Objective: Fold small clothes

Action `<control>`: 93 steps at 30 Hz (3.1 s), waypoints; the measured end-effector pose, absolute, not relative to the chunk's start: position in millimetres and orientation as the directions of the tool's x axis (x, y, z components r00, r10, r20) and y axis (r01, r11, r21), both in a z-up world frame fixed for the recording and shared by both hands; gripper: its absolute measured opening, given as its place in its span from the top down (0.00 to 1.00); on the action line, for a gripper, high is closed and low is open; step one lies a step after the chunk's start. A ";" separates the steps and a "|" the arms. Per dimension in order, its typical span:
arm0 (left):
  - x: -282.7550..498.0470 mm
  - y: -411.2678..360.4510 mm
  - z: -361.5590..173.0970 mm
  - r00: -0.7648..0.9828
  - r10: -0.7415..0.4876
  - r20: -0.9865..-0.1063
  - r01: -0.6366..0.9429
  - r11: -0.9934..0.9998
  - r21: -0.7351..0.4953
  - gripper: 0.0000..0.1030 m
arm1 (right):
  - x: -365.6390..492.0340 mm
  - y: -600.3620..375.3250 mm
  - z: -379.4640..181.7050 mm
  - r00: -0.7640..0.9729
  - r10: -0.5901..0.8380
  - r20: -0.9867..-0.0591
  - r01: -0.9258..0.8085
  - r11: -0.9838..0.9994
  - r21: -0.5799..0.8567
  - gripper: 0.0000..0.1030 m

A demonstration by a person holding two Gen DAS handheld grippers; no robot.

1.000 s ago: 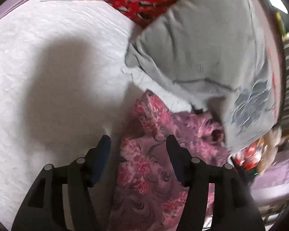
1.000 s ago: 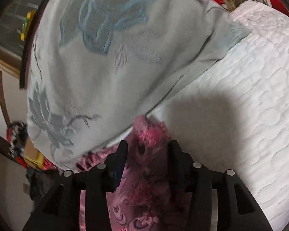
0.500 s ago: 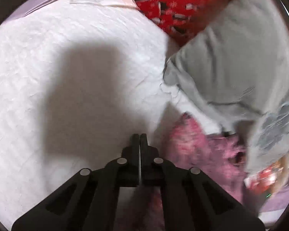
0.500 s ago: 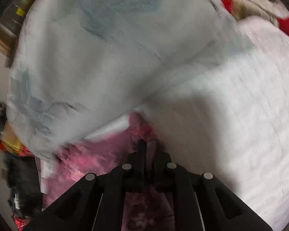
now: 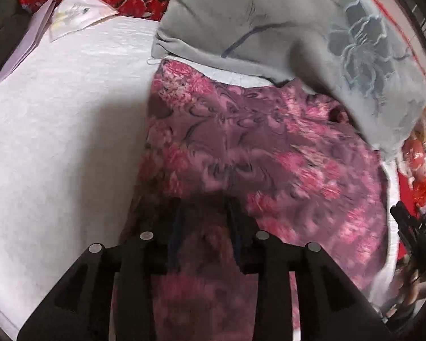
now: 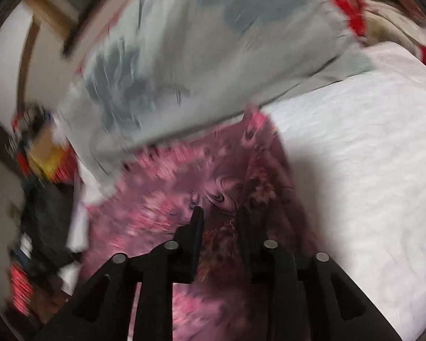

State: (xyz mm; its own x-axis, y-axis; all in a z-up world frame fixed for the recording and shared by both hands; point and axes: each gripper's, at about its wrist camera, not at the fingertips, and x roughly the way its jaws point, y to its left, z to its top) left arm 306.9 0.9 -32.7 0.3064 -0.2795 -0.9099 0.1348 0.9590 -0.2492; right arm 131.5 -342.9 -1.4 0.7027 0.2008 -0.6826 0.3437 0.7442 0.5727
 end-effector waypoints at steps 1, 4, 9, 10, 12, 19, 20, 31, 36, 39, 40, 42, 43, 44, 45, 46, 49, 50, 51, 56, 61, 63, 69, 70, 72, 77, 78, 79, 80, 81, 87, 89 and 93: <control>303.1 6.0 -29.3 0.310 -0.299 -0.903 0.127 0.954 -0.273 0.66 | 119.3 -348.6 4.6 0.720 0.175 -0.671 0.358 0.735 0.576 0.54; 292.3 18.8 -33.3 0.295 -0.334 -0.895 0.086 0.942 -0.324 0.56 | 80.0 -372.1 -3.1 0.661 0.078 -0.747 0.475 0.727 0.496 0.44; 271.8 21.9 -41.8 0.266 -0.334 -0.904 0.051 0.942 -0.333 0.55 | 53.6 -353.6 -15.1 0.637 0.128 -0.761 0.435 0.755 0.491 0.94; 266.2 22.9 -40.7 0.266 -0.322 -0.909 0.057 0.946 -0.319 0.54 | 39.9 -353.2 -4.4 0.699 0.089 -0.710 0.427 0.744 0.514 0.96; 260.9 19.0 -46.3 0.241 -0.289 -0.927 0.068 0.957 -0.281 0.53 | 29.1 -359.5 -10.2 0.679 0.033 -0.733 0.500 0.711 0.495 0.97; 229.9 47.3 -28.2 0.202 -0.348 -0.916 0.064 0.937 -0.342 0.53 | -7.1 -362.2 13.2 0.626 0.027 -0.780 0.566 0.671 0.478 0.89; 225.6 55.6 -25.4 0.189 -0.374 -0.908 0.051 0.927 -0.371 0.53 | -19.1 -360.0 22.5 0.630 0.005 -0.777 0.567 0.680 0.464 0.89; 192.5 87.0 2.7 0.186 -0.393 -0.901 0.042 0.919 -0.392 0.51 | -24.2 -329.6 57.6 0.679 -0.040 -0.733 0.586 0.632 0.508 0.72; 198.2 71.9 1.2 0.159 -0.416 -0.895 0.035 0.909 -0.416 0.51 | 2.7 -325.8 37.7 0.661 0.030 -0.750 0.562 0.642 0.521 0.72; 216.9 56.5 5.9 0.189 -0.400 -0.897 0.028 0.915 -0.403 0.51 | 31.7 -326.5 32.4 0.640 0.058 -0.767 0.529 0.691 0.493 0.72; 226.6 49.6 5.2 0.192 -0.401 -0.896 0.014 0.914 -0.406 0.51 | 47.4 -325.7 32.2 0.637 0.075 -0.767 0.504 0.713 0.487 0.72; 249.5 34.9 0.5 0.185 -0.405 -0.895 -0.016 0.910 -0.415 0.51 | 73.9 -322.6 31.8 0.637 0.099 -0.765 0.449 0.758 0.472 0.72; 259.7 27.3 -1.9 0.181 -0.406 -0.896 -0.023 0.909 -0.416 0.51 | 86.5 -321.5 31.1 0.636 0.108 -0.764 0.422 0.781 0.461 0.72; 270.1 18.3 -4.4 0.180 -0.404 -0.897 -0.026 0.909 -0.415 0.51 | 99.6 -320.7 29.7 0.633 0.116 -0.766 0.395 0.802 0.448 0.72; 280.1 8.9 -6.9 0.184 -0.399 -0.898 -0.025 0.912 -0.410 0.51 | 113.4 -320.3 27.8 0.633 0.127 -0.764 0.368 0.819 0.441 0.72; 287.9 1.0 -9.6 0.189 -0.394 -0.899 -0.023 0.914 -0.406 0.51 | 122.4 -320.2 26.0 0.640 0.139 -0.756 0.344 0.828 0.443 0.72; 307.6 -18.5 -29.3 0.199 -0.361 -0.911 -0.027 0.927 -0.373 0.38 | 143.8 -321.8 14.9 0.662 0.139 -0.736 0.293 0.857 0.425 0.70; 311.3 -23.4 -38.5 0.195 -0.330 -0.923 -0.028 0.939 -0.342 0.38 | 149.9 -323.2 4.4 0.655 0.128 -0.745 0.293 0.865 0.407 0.64; 314.1 -28.8 -47.6 0.180 -0.298 -0.937 -0.010 0.952 -0.304 0.37 | 157.1 -325.1 -15.6 0.614 0.106 -0.782 0.319 0.873 0.369 0.63; 313.8 -45.2 -26.5 0.231 -0.284 -0.931 0.117 0.958 -0.263 0.34 | 160.5 -330.5 -21.7 0.619 0.121 -0.776 0.319 0.864 0.390 0.62; 319.9 -51.7 -13.2 0.310 -0.225 -0.924 0.126 0.973 -0.195 0.33 | 163.5 -346.1 3.6 0.720 0.094 -0.687 0.315 0.839 0.444 0.61; 327.3 -59.7 -39.1 0.246 -0.155 -0.957 0.120 0.984 -0.129 0.33 | 171.4 -349.5 -7.2 0.693 0.067 -0.718 0.353 0.837 0.419 0.59; 322.6 -69.7 -29.7 0.267 -0.126 -0.955 0.163 0.983 -0.084 0.27 | 183.9 -336.4 -14.6 0.616 0.037 -0.787 0.355 0.879 0.319 0.55; 319.6 -70.9 -26.1 0.285 -0.119 -0.951 0.167 0.983 -0.073 0.27 | 179.2 -332.7 -8.3 0.651 0.068 -0.756 0.324 0.876 0.358 0.55; 313.9 -73.9 -27.6 0.290 -0.094 -0.952 0.188 0.981 -0.040 0.27 | 172.5 -324.3 -4.3 0.681 0.100 -0.726 0.285 0.877 0.388 0.54; 304.4 -65.8 -35.0 0.270 -0.076 -0.960 0.183 0.983 -0.026 0.26 | 168.9 -291.5 -23.7 0.618 0.040 -0.786 0.256 0.934 0.248 0.51; 305.4 -65.4 -33.4 0.266 -0.087 -0.960 0.181 0.983 -0.039 0.26 | 169.2 -289.7 -19.0 0.603 0.031 -0.797 0.268 0.933 0.239 0.49; 306.9 -67.2 -33.2 0.264 -0.090 -0.960 0.181 0.983 -0.043 0.26 | 167.7 -289.0 -11.5 0.611 0.044 -0.791 0.278 0.923 0.266 0.49; 305.6 -65.2 -31.1 0.264 -0.090 -0.960 0.183 0.982 -0.042 0.26 | 165.1 -288.3 -4.4 0.637 0.074 -0.767 0.262 0.915 0.306 0.49; 304.4 -62.7 -29.0 0.267 -0.085 -0.960 0.186 0.982 -0.035 0.26 | 163.5 -286.7 1.5 0.659 0.095 -0.746 0.245 0.911 0.333 0.49; 301.0 -58.8 -23.6 0.280 -0.071 -0.957 0.192 0.981 -0.017 0.26 | 164.4 -264.8 -1.5 0.643 0.098 -0.760 0.218 0.927 0.304 0.50; 298.6 -55.3 -19.6 0.280 -0.061 -0.958 0.198 0.980 -0.004 0.27 | 175.0 -259.3 -21.4 0.579 0.087 -0.810 0.236 0.933 0.270 0.49; 300.5 -41.3 -9.2 0.297 -0.061 -0.953 0.199 0.980 -0.001 0.27 | 167.6 -258.2 -3.4 0.638 0.036 -0.769 0.247 0.937 0.249 0.50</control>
State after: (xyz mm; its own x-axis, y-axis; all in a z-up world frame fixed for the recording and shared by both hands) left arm 300.5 -41.3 -9.2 0.2968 -0.0611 -0.9530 0.1986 0.9801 -0.0010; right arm 167.6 -258.2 -3.4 0.6377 0.0361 -0.7695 0.2471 0.9365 0.2487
